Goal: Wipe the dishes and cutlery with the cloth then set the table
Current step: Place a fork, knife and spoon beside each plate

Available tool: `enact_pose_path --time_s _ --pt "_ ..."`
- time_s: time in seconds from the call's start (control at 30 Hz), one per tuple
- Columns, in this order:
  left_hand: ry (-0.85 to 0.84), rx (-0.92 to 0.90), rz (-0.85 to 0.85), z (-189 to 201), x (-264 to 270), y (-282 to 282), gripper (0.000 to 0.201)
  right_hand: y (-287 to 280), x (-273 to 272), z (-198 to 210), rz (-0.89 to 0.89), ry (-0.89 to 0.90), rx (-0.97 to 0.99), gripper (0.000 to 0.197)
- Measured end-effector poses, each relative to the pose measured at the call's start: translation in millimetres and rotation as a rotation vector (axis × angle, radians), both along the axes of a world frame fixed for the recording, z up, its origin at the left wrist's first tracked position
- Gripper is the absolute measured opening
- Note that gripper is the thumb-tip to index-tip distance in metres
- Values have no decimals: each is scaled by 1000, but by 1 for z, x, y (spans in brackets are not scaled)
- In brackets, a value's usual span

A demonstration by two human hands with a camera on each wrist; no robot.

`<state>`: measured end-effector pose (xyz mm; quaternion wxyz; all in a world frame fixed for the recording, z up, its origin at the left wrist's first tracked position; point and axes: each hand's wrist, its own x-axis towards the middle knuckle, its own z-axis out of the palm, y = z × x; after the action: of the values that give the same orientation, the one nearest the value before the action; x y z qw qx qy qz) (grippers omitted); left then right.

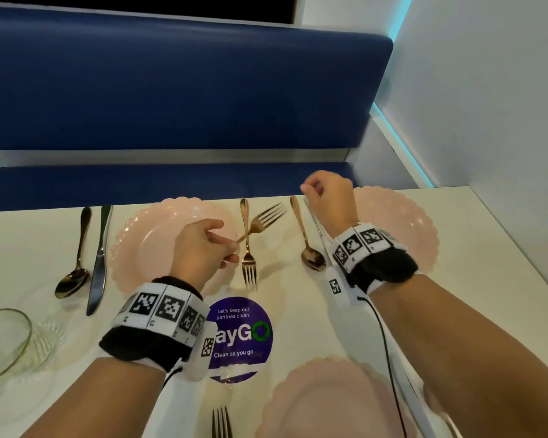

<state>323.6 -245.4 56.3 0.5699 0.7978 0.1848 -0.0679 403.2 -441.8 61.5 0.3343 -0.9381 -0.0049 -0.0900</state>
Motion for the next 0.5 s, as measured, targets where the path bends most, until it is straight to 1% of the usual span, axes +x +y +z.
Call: enact_pose_path --time_s 0.03,0.07,0.1,0.13,0.17,0.2,0.27,0.33,0.4,0.47,0.5 --pt "-14 54 -67 5 0 -4 53 4 -10 16 145 -53 9 16" --pt "-37 99 -139 9 0 -11 56 9 -20 28 306 -18 -34 15" --pt "-63 134 -208 14 -1 -18 58 15 -30 37 444 79 -123 17" --pt "-97 168 -274 19 -1 -26 61 19 -38 41 532 191 -215 20" --pt "-133 205 -338 25 -2 -33 64 19 -44 43 577 283 -275 21" --pt "-169 244 -398 29 -3 -39 66 18 -47 45 591 347 -296 21" --pt "-217 317 -510 35 -4 -52 69 9 -56 51 581 420 -301 18" --pt "-233 335 -623 42 -7 -64 70 -7 -65 60 563 485 -295 17" --pt "-234 336 -741 47 -12 -79 70 -26 -77 70 556 510 -323 14" --pt "-257 328 -801 47 -19 -93 71 -43 -88 73 551 538 -308 10" --pt "-282 337 -783 48 -23 -100 72 -53 -93 72 546 551 -286 10"
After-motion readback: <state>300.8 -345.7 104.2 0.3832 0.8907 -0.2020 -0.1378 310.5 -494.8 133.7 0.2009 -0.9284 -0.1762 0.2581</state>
